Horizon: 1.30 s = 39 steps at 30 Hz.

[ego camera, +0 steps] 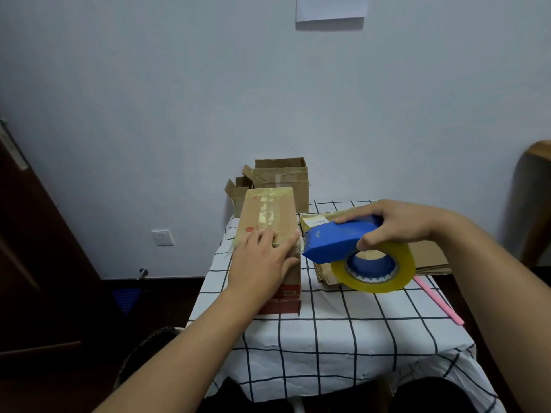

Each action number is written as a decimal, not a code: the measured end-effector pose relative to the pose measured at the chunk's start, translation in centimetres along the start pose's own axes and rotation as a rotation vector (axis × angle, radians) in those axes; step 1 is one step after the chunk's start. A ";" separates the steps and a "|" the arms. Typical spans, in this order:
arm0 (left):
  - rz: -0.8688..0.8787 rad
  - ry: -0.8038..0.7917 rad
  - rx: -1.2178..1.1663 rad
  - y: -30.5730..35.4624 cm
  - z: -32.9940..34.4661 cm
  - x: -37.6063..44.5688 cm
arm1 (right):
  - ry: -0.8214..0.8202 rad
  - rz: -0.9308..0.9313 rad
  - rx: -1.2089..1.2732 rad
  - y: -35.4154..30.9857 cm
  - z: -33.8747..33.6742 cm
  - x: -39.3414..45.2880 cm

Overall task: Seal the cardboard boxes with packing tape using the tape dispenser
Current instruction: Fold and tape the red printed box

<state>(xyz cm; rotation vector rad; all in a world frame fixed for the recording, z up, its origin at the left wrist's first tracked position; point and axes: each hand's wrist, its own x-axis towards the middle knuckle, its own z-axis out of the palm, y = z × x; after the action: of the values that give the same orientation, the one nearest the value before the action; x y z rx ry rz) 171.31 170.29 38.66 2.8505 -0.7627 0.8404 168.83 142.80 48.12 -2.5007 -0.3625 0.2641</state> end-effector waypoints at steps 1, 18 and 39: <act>-0.010 0.003 0.011 0.1 0.0 0.0 | -0.004 0.004 -0.011 -0.1 -0.2 -0.1; -0.037 -0.001 0.061 0.2 -0.5 -0.3 | -0.077 0.003 -0.044 -0.3 -0.3 0.5; 0.024 -0.097 0.074 -0.4 -0.2 -0.4 | 0.604 0.207 0.236 5.7 12.9 3.3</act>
<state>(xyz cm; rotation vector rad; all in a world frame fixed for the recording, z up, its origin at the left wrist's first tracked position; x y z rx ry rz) 171.11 170.85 38.68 2.9724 -0.7943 0.7535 169.60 146.21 34.09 -2.2464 0.1660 -0.3486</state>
